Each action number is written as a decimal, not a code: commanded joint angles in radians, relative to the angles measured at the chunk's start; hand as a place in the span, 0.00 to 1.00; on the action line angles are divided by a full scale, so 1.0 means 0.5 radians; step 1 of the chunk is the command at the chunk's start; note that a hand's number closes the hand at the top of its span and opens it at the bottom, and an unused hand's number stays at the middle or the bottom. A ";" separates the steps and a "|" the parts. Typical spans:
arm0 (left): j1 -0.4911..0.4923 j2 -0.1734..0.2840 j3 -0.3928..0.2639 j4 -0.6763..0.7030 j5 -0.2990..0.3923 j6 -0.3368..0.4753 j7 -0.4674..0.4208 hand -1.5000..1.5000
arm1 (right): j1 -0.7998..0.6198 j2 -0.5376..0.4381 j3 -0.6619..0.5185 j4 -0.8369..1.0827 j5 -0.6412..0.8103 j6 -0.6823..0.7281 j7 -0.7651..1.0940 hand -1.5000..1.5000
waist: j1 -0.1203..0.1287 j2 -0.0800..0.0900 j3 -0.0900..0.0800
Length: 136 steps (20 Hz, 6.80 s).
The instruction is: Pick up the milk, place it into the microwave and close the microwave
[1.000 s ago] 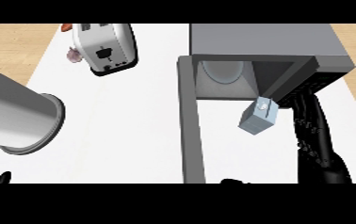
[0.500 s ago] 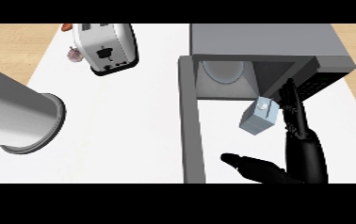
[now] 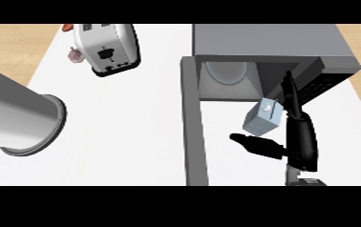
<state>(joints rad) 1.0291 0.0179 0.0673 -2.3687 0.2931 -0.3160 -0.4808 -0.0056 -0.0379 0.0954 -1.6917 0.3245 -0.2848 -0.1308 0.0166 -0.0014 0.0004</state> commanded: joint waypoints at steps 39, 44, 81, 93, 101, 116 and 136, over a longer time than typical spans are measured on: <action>0.090 -0.035 0.093 0.209 0.042 -0.227 -0.284 0.00 | -0.694 -0.237 -0.527 2.331 0.040 -0.339 -1.332 1.00 | 0.021 0.010 0.003; 0.256 -0.025 0.259 0.073 0.275 -0.410 -0.211 0.00 | -0.830 -0.285 -0.489 2.546 0.071 -0.161 -1.527 1.00 | 0.051 0.013 0.005; -0.136 0.001 0.519 0.368 0.374 -0.435 0.038 0.00 | -1.805 -0.176 -0.395 2.273 0.100 0.196 -0.762 1.00 | 0.036 0.019 0.000; -0.377 0.085 0.533 0.399 0.402 -0.368 0.176 0.00 | -2.028 -0.298 -0.603 2.865 0.174 -0.462 -0.739 1.00 | 0.135 0.082 0.005; -0.516 0.165 0.589 0.559 0.355 -0.383 0.178 0.00 | -2.011 -0.310 -0.666 2.974 0.170 -0.705 -0.925 0.00 | 0.174 0.099 0.005; -0.627 0.138 0.435 0.574 0.192 -0.466 0.163 0.00 | -2.065 -0.219 -0.752 3.106 0.088 -0.366 -1.088 0.00 | 0.177 0.088 0.007; -0.592 -0.035 -0.153 0.320 -0.322 -0.333 0.243 0.00 | -1.644 -0.138 -0.827 2.930 -0.118 0.337 -1.474 0.00 | -0.029 -0.004 -0.001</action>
<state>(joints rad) 0.7385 0.0061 0.0607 -2.1917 0.1932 -0.5127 -0.3622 -0.8965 -0.1335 -0.3287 -0.1965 0.2754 -0.1547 -0.8424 0.0188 0.0037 0.0009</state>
